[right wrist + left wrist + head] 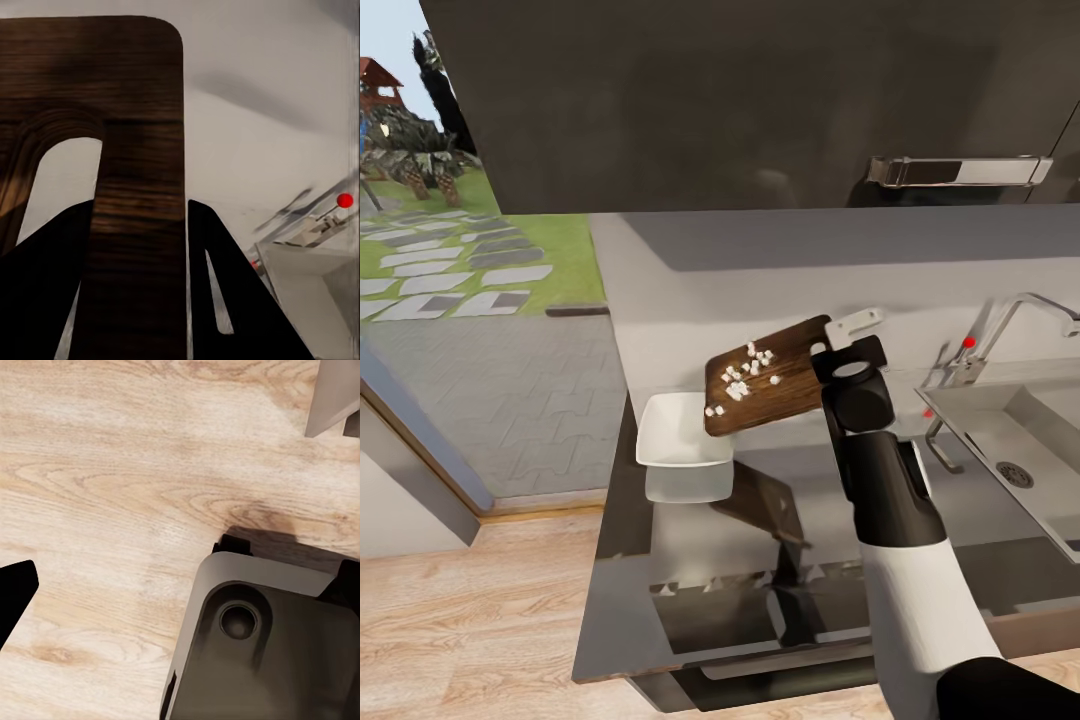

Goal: In the kitchen, take the Vidalia onion out of the sink, dice it on the chopping board with the paring knife, put the diced onion into the bowl on the countertop, then place both the paring knife and the chopping board into the sink.

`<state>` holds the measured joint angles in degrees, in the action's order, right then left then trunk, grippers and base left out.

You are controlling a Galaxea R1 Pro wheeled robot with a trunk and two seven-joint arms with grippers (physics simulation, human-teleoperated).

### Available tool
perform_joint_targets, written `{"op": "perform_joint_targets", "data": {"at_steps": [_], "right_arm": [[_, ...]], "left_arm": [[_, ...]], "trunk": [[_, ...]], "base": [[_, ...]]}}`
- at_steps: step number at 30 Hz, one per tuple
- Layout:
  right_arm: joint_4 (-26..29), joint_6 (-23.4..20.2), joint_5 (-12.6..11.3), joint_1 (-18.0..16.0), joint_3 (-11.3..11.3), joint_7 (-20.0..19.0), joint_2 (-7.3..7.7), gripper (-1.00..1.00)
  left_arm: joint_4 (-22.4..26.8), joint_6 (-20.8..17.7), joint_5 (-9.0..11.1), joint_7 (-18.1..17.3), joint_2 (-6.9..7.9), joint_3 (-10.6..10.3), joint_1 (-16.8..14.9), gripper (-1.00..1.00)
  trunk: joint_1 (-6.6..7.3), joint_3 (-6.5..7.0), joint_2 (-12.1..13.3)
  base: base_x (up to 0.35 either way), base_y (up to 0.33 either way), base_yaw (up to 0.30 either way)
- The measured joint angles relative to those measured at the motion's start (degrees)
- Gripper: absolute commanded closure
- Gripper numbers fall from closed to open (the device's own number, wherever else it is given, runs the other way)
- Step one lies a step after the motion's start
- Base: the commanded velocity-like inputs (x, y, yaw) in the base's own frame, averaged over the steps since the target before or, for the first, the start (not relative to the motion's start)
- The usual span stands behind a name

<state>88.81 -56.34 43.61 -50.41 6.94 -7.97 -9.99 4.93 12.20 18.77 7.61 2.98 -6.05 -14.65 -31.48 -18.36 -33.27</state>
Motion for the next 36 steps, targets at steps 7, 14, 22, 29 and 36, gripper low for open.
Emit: {"op": "perform_joint_targets", "data": {"at_steps": [7, 14, 22, 29, 36], "right_arm": [[-0.3, -0.1, 1.0, -1.9, 3.6, 0.0, 0.00, 1.00], [-0.5, -0.1, 1.4, -2.3, 4.9, 0.0, 0.00, 1.00], [-0.6, -0.1, 1.4, -2.4, 5.3, 0.0, 0.00, 1.00], [-0.6, 0.0, 1.5, -2.4, 5.4, 0.0, 0.00, 1.00], [0.2, 0.3, -1.0, -2.4, 1.8, -0.4, 0.00, 1.00]], "left_arm": [[0.0, 0.0, 0.0, 0.0, 0.00, 0.0, 0.0, -1.00], [0.0, 0.0, 0.0, 0.0, 0.00, 0.0, 0.0, -1.00], [0.0, 0.0, 0.0, 0.0, -0.09, 0.0, 0.0, -1.00], [0.0, 0.0, 0.0, 0.0, -0.09, 0.0, 0.0, -1.00], [0.0, 0.0, 0.0, 0.0, -0.09, 0.0, 0.0, -1.00]], "trunk": [[0.00, 0.00, 0.0], [0.00, 0.00, 0.0], [0.00, 0.00, 0.0], [0.00, 0.00, 0.0], [0.00, 0.00, 0.0]], "base": [[0.000, 0.000, 0.000], [0.000, 0.000, 0.000], [0.000, 0.000, 0.000], [0.000, 0.000, 0.000], [0.000, 0.000, 0.000]]}}
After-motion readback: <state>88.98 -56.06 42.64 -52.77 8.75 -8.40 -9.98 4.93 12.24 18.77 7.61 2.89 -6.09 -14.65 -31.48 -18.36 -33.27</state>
